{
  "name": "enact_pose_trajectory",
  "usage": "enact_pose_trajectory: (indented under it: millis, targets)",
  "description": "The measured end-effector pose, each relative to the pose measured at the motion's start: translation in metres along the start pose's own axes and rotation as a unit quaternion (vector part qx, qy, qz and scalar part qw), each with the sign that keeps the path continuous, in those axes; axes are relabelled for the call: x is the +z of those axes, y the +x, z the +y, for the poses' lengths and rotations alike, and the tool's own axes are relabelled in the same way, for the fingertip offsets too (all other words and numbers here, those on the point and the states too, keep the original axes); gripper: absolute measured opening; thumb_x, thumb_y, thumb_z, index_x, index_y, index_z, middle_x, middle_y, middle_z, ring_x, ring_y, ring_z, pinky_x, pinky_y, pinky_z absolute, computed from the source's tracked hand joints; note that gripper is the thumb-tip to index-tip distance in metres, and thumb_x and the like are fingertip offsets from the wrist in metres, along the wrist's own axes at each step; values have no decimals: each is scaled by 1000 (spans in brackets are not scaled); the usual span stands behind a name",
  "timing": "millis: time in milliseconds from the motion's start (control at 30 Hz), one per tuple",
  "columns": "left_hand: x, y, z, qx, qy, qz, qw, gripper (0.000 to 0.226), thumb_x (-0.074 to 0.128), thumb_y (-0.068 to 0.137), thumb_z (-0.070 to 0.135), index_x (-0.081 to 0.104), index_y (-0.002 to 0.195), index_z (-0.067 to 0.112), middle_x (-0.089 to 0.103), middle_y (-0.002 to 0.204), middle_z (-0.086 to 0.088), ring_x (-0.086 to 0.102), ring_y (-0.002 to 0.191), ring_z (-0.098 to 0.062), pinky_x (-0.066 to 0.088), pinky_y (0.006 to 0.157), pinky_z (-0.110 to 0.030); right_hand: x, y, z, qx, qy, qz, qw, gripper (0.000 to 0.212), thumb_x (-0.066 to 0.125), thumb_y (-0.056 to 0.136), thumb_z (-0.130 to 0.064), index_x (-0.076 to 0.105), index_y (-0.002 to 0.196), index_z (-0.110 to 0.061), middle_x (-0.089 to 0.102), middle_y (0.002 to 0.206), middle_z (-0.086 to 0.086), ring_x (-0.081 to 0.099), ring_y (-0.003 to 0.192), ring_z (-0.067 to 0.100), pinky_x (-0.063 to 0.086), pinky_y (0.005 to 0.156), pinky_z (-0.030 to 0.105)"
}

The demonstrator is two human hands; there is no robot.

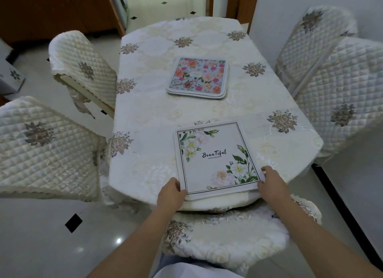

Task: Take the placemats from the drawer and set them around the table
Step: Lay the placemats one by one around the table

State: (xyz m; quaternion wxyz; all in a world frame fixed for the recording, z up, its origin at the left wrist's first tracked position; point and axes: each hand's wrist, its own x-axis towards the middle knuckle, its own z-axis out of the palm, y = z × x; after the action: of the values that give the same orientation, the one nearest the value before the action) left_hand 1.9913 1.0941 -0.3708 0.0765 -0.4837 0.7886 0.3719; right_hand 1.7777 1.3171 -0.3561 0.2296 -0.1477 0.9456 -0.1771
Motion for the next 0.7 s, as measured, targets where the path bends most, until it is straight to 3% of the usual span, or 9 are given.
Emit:
enact_pose_trajectory:
  millis: [167,300,400,700]
  targets:
    - [5,0,-10,24,30,-41,998,23,70,84,21,48,82,16,56,74,4,48,63,-8,34,53,-20,0,-2,0,32,-38,-17,999,44,53,84,-2,44,127,-13,60,109,10,59,94,30,46,72,33]
    - [2,3,-11,32,40,-60,997,21,70,82,23,50,84,17,58,78,4,50,67,-10,38,58,-23,3,-5,0,42,-80,-16,996,36,56,84,-4,39,115,-14,53,92,4,54,80,25,43,65,32]
    - [1,5,-7,29,54,-71,996,22,69,83,23,48,83,19,56,78,4,49,67,-10,38,59,-24,3,-4,2,41,-84,-6,996,31,57,84,-4,37,105,-16,56,99,7,52,82,25,43,66,33]
    - [-1,8,-7,34,72,-87,993,22,69,85,25,48,85,20,55,80,5,48,69,-10,37,59,-22,8,4,4,29,-59,10,998,36,52,83,1,41,114,-16,57,101,8,57,84,29,47,67,36]
